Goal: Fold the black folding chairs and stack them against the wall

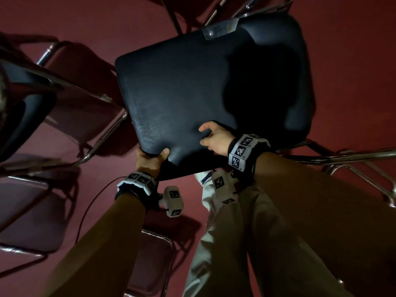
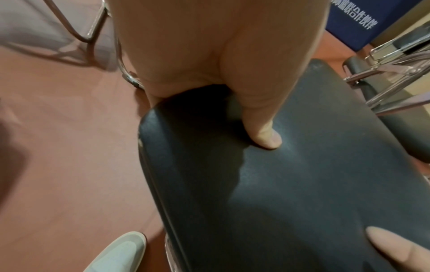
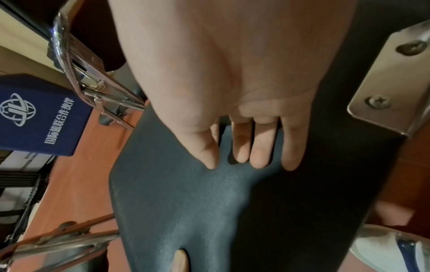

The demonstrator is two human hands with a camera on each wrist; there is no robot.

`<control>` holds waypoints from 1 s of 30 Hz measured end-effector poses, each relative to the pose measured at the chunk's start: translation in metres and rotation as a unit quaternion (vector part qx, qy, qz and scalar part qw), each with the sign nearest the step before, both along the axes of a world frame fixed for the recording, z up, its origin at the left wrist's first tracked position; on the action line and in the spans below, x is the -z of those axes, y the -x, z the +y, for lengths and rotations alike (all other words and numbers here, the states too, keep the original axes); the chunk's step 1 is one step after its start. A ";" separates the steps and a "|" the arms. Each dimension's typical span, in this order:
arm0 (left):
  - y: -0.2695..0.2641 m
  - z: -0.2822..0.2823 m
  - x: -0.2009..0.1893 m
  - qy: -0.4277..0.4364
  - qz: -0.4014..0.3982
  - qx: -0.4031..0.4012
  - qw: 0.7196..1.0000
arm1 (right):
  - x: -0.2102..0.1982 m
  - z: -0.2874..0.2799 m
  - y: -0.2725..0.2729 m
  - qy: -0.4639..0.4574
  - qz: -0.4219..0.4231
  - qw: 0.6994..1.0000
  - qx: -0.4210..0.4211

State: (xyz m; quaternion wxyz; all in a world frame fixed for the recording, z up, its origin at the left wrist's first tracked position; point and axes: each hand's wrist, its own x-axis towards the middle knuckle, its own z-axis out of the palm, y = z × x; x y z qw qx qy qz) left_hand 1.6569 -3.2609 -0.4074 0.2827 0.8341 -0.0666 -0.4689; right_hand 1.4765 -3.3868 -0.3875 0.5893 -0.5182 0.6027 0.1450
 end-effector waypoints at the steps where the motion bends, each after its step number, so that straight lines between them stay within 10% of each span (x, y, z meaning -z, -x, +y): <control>1: -0.001 0.001 0.003 -0.002 -0.002 0.005 1.000 | 0.001 0.001 0.000 -0.003 -0.004 1.000 0.005; 15: 0.025 0.013 -0.006 -0.054 -0.080 -0.047 0.994 | -0.034 0.011 0.034 -0.086 -0.105 0.988 0.077; 24: 0.085 0.038 -0.018 -0.092 -0.112 -0.067 0.987 | -0.076 0.045 0.156 -0.195 -0.051 0.963 0.180; 27: 0.097 0.057 0.020 -0.114 -0.033 -0.151 0.981 | -0.078 0.051 0.202 -0.242 -0.054 0.946 0.209; 30: 0.154 0.033 -0.034 -0.103 0.131 -0.188 0.968 | -0.079 0.057 0.242 -0.228 -0.040 0.929 0.289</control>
